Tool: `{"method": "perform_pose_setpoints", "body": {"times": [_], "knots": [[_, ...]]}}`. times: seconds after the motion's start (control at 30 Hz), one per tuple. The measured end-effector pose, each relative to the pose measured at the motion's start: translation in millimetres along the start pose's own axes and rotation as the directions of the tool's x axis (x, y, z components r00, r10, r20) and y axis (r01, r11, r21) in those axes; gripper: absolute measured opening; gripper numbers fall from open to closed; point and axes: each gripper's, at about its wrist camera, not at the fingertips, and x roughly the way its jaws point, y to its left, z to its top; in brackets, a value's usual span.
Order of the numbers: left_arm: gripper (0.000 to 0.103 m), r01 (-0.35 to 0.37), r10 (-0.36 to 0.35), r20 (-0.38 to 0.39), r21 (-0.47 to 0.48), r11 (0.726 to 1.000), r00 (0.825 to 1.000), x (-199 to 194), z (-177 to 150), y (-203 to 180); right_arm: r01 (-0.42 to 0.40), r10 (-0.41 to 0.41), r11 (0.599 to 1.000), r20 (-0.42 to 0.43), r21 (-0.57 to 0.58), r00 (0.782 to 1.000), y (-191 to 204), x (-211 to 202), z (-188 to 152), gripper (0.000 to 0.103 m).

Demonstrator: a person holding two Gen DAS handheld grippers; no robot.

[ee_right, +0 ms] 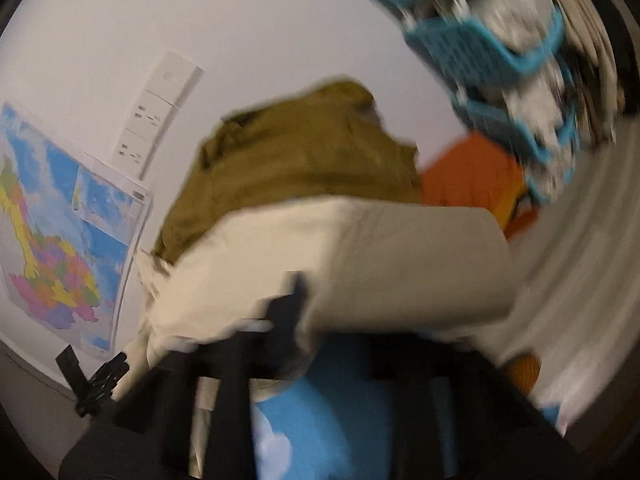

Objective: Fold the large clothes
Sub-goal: 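Lift a cream shirt sleeve with the right tool and lay it across the body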

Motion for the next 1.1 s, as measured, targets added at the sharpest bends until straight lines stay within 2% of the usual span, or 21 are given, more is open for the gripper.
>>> {"method": "perform_pose_setpoints", "body": {"times": [0.1, 0.2, 0.3, 0.37, 0.43, 0.53, 0.57, 0.63, 0.7, 0.8, 0.87, 0.9, 0.93, 1.0, 1.1], "knots": [[0.088, 0.007, -0.007, -0.002, -0.007, 1.0, 1.0, 0, -1, 3, -0.023, 0.041, 0.992, 0.142, -0.123, 0.989, 44, -35, 18, 0.007], [0.088, 0.03, -0.03, -0.001, -0.028, 0.999, 1.0, 2, 0, 7, -0.052, 0.126, 0.965, 0.279, -0.256, 0.952, 94, -75, 30, 0.007], [0.088, 0.055, -0.055, -0.002, -0.043, 0.998, 0.998, 5, 1, 10, -0.055, 0.204, 0.909, 0.326, -0.413, 0.923, 148, -97, 26, 0.007], [0.088, 0.079, -0.079, 0.001, -0.039, 0.996, 0.997, 4, 0, 11, -0.047, 0.249, 0.845, 0.315, -0.533, 0.916, 192, -103, 16, 0.007], [0.088, 0.121, -0.12, 0.01, -0.042, 0.992, 0.993, -1, 0, 10, -0.069, 0.292, 0.792, 0.278, -0.606, 0.915, 222, -101, 6, 0.007], [0.088, 0.189, -0.185, 0.051, -0.069, 0.98, 0.981, -16, 2, 16, -0.129, 0.355, 0.677, 0.169, -0.725, 0.919, 279, -84, -17, 0.007], [0.088, 0.208, -0.203, 0.071, -0.085, 0.974, 0.977, -22, 2, 20, -0.146, 0.366, 0.652, 0.14, -0.744, 0.92, 290, -80, -25, 0.007], [0.088, 0.242, -0.229, 0.112, -0.122, 0.963, 0.967, -35, 0, 31, -0.193, 0.39, 0.56, 0.05, -0.806, 0.92, 323, -59, -48, 0.007], [0.088, 0.262, -0.239, 0.153, -0.161, 0.951, 0.959, -47, -4, 45, -0.264, 0.398, 0.486, -0.058, -0.833, 0.916, 351, -30, -73, 0.007], [0.09, 0.282, -0.235, 0.22, -0.215, 0.935, 0.947, -67, -17, 73, -0.339, 0.367, 0.411, -0.187, -0.846, 0.911, 377, 15, -111, 0.006], [0.094, 0.325, -0.256, 0.272, -0.252, 0.912, 0.928, -81, -32, 96, -0.402, 0.33, 0.371, -0.286, -0.837, 0.9, 388, 51, -141, 0.006], [0.095, 0.338, -0.261, 0.281, -0.272, 0.901, 0.923, -84, -37, 105, -0.409, 0.309, 0.359, -0.307, -0.839, 0.9, 390, 62, -151, 0.006], [0.096, 0.355, -0.27, 0.289, -0.302, 0.885, 0.919, -87, -44, 117, -0.441, 0.284, 0.35, -0.354, -0.827, 0.891, 392, 79, -164, 0.006], [0.096, 0.36, -0.272, 0.279, -0.344, 0.867, 0.921, -87, -55, 132, -0.501, 0.253, 0.362, -0.435, -0.786, 0.864, 392, 104, -183, 0.006], [0.096, 0.35, -0.273, 0.237, -0.398, 0.848, 0.932, -78, -71, 150, -0.539, 0.147, 0.335, -0.522, -0.773, 0.84, 393, 138, -220, 0.008]]}}
